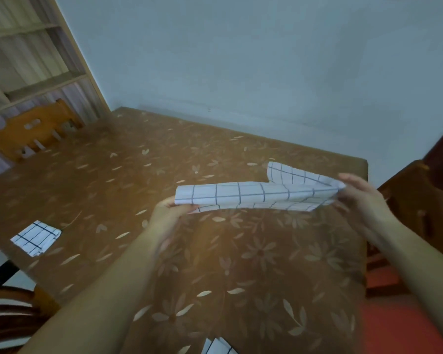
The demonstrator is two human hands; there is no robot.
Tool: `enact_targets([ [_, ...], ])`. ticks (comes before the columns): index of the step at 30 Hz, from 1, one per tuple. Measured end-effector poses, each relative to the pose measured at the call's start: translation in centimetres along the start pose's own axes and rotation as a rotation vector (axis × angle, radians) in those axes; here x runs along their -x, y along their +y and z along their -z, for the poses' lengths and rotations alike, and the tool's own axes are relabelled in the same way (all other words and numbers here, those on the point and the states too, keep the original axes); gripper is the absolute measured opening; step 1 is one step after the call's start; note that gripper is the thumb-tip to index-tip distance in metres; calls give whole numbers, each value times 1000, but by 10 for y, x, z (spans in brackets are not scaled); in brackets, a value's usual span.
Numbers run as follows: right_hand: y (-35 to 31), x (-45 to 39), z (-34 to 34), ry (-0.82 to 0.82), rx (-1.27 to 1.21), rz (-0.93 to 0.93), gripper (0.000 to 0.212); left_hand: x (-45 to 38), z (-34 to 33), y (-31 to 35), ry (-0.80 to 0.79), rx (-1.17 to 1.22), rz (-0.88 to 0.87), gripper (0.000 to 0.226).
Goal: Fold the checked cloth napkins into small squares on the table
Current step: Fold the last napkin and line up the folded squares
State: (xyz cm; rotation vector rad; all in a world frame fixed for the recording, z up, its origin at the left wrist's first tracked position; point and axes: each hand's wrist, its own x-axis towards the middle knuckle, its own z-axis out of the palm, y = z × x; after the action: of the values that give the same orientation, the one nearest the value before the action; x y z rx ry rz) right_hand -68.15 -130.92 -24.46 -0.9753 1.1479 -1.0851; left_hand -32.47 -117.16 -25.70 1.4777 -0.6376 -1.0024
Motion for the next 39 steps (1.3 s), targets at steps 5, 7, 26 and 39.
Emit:
enact_targets([
  [5, 93, 18, 28, -25, 553, -99, 25, 3, 19, -71, 63, -226, 165, 19],
  [7, 124, 22, 34, -38, 635, -166, 27, 5, 26, -100, 65, -318, 242, 18],
  [26, 177, 57, 47, -7, 658, -278, 8, 24, 29, -145, 161, -289, 518, 30],
  [39, 178, 78, 41, 27, 626, -364, 26, 49, 43, -159, 178, -385, 406, 11],
])
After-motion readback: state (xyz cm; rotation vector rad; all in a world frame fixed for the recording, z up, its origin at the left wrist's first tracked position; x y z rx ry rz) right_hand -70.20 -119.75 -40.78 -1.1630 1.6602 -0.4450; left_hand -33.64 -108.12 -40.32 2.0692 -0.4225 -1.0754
